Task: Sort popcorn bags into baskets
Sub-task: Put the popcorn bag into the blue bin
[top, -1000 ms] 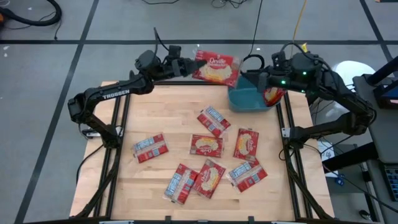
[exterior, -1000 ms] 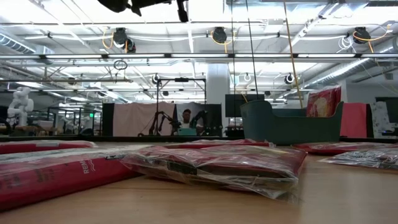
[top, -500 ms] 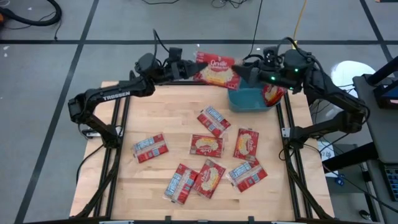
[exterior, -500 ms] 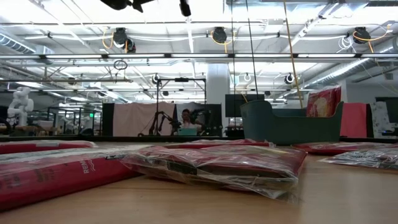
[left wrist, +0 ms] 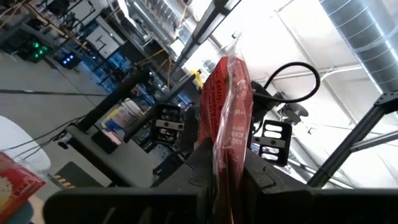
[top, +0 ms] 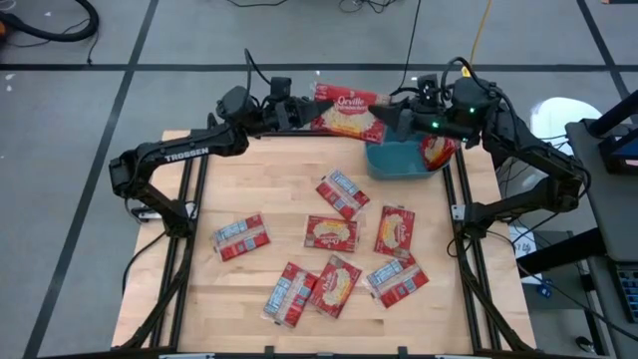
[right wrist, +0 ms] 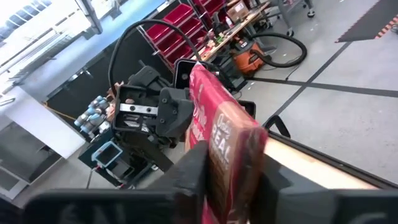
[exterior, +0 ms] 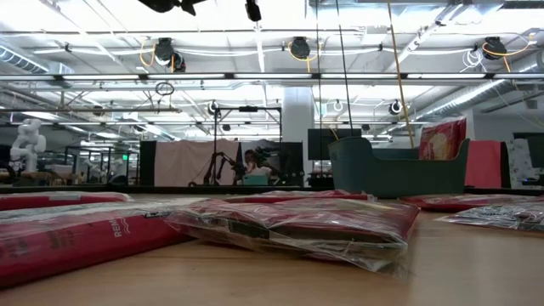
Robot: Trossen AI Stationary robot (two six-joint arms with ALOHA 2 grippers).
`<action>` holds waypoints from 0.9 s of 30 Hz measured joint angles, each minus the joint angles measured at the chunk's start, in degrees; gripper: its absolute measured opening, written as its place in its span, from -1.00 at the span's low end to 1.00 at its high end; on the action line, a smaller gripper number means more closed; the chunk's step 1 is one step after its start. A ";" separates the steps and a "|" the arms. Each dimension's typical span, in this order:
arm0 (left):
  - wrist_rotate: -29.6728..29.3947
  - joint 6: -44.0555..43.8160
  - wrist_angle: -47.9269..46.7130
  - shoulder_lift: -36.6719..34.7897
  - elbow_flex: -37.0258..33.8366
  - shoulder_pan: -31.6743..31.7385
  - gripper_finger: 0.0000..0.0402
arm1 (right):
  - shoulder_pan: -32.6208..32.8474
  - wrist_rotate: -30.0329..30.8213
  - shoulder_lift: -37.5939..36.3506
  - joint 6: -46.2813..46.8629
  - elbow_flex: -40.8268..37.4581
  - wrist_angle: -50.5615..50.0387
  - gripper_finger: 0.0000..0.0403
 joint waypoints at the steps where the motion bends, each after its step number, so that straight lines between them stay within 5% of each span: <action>1: -0.01 0.11 -0.21 0.00 0.00 0.02 -0.82 | 0.01 -0.02 0.00 -0.02 0.00 0.02 -0.77; 7: 1.50 -0.36 -2.43 0.00 0.04 0.05 -0.71 | 0.01 -0.14 -0.18 0.02 0.00 -0.54 -0.95; 13: 2.61 0.81 -5.93 -1.28 0.04 0.49 -0.27 | -0.39 0.03 -1.42 2.06 0.00 -3.22 -0.86; 20: 2.92 5.18 -20.08 -5.22 0.04 4.08 0.27 | -1.90 0.21 -3.57 3.11 0.02 -5.73 -0.95; 27: 2.92 12.64 -34.88 -7.68 0.04 7.07 0.45 | -5.87 0.00 -2.27 3.75 4.70 -11.46 -0.93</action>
